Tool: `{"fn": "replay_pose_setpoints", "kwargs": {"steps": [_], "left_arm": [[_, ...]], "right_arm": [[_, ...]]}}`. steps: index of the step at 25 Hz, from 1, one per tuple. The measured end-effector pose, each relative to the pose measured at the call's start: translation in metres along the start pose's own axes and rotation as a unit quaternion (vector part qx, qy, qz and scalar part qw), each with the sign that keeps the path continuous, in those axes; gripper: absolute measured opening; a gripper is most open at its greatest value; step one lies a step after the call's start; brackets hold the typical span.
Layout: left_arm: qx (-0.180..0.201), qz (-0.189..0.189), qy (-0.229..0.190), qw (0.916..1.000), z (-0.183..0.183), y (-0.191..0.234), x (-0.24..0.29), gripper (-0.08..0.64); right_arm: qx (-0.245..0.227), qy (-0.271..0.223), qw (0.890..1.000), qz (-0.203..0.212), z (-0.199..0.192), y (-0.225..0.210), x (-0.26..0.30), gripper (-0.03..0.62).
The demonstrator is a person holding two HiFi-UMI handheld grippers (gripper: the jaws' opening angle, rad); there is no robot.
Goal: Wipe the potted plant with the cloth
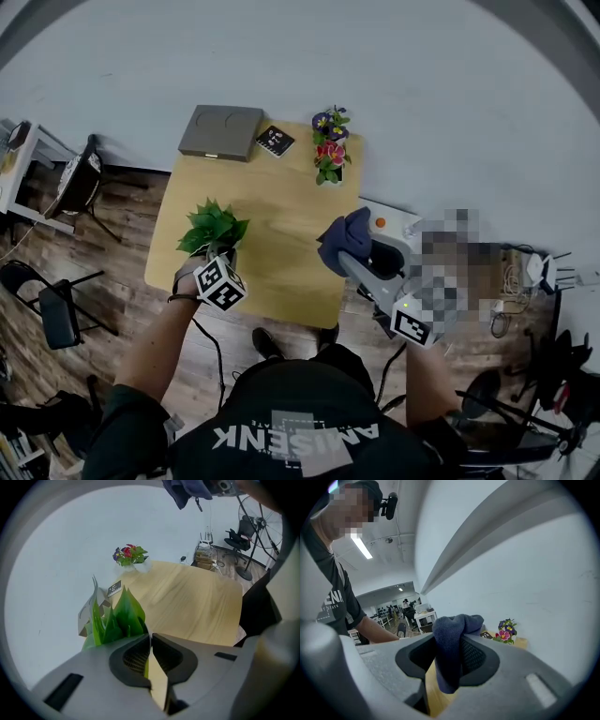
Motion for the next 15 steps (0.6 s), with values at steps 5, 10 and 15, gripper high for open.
{"fn": "replay_pose_setpoints", "kwargs": {"steps": [5, 10, 15], "left_arm": [[0.018, 0.006, 0.003, 0.9998, -0.002, -0.007, -0.003, 0.042], [0.029, 0.018, -0.003, 0.9994, -0.003, -0.012, -0.011, 0.091], [0.008, 0.018, -0.012, 0.9997, 0.004, -0.02, -0.028, 0.115]], "right_arm": [[-0.003, 0.0, 1.0, 0.01, 0.0, 0.002, 0.003, 0.132], [-0.007, -0.001, 1.0, 0.014, 0.002, 0.001, 0.002, 0.132], [-0.008, -0.012, 1.0, 0.025, 0.009, -0.001, 0.0, 0.132]]}}
Point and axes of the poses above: the fingertips, and each gripper's own axes: x forward along the fingers, y to its left, z out of its top, the point moved 7 cm from there along -x, backward along the fingers
